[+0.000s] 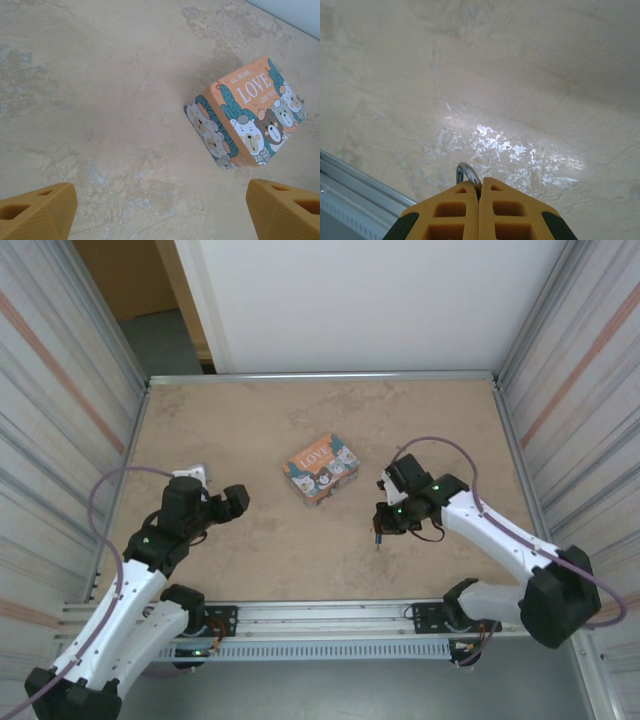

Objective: Unlock the padlock with the key

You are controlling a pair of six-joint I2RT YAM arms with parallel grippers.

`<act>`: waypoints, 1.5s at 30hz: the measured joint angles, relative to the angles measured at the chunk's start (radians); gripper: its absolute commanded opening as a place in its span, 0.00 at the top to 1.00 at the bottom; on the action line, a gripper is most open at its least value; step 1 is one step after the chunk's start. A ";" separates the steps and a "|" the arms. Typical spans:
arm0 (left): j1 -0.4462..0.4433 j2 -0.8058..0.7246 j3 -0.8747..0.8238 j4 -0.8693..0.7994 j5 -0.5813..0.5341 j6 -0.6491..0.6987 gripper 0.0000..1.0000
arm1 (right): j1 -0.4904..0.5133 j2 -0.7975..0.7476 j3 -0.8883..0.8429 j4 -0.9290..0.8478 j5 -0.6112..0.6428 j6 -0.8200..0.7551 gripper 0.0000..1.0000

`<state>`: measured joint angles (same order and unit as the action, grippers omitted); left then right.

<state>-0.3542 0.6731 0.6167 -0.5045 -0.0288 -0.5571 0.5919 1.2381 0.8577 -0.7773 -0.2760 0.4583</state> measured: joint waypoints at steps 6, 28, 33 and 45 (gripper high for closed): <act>0.002 0.000 -0.004 -0.012 -0.011 0.000 0.11 | 0.026 0.158 0.032 0.003 -0.016 -0.024 1.00; 0.002 0.029 -0.004 -0.023 -0.044 0.001 0.10 | 0.032 0.437 0.111 0.072 -0.057 -0.090 0.80; 0.002 0.037 -0.004 -0.023 -0.044 0.001 0.10 | 0.032 0.439 0.111 0.079 -0.045 -0.101 0.73; 0.002 0.046 0.006 -0.023 -0.043 0.000 0.10 | 0.025 0.338 0.111 0.073 -0.007 -0.104 0.53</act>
<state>-0.3523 0.7189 0.6228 -0.5274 -0.0719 -0.5568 0.6170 1.5764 0.9691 -0.7040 -0.2829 0.3546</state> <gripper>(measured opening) 0.899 0.442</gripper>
